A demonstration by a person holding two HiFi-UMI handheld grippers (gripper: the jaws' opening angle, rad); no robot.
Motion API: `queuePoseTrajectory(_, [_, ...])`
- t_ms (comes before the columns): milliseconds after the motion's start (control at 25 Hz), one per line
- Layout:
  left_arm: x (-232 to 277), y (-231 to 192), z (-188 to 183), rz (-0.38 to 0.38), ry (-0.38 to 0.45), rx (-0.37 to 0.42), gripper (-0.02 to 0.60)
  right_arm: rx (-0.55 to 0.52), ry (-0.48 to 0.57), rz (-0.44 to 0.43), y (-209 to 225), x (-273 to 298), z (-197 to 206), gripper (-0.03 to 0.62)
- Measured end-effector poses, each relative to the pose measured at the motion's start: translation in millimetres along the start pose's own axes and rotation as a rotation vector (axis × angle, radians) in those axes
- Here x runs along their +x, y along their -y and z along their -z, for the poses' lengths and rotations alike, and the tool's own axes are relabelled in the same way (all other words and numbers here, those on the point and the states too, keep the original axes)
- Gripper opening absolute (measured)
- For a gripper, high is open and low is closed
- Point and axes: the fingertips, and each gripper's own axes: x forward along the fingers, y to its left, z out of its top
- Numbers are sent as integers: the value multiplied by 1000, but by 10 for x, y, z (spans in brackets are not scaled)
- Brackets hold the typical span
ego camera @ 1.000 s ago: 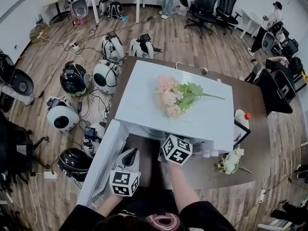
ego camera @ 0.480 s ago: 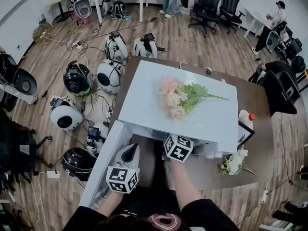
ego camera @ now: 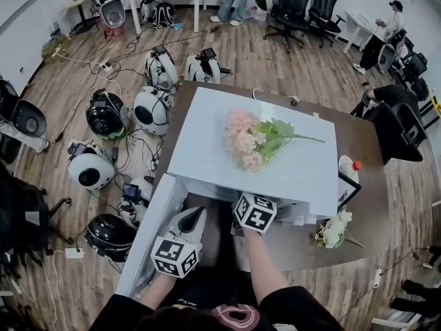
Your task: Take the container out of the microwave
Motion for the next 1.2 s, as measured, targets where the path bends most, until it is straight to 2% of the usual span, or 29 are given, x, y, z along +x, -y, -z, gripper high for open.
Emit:
queuePoseTrajectory(120, [-8,-27,-7,-8,-1,11,9,24,-33,8,11,-8,8,142])
queuePoseTrajectory(360, [14,-29,22,-10,-4,28,9,49,-40,53,74,-4,34,53])
queuePoseTrajectory(600, [6,15,21,1,-2,47,9,25,-50,70,76,-53,80,43])
queuePoseTrajectory(1200, [-46,74,70,-9,-2,54,9,15,-45,36,52,-223,149,35])
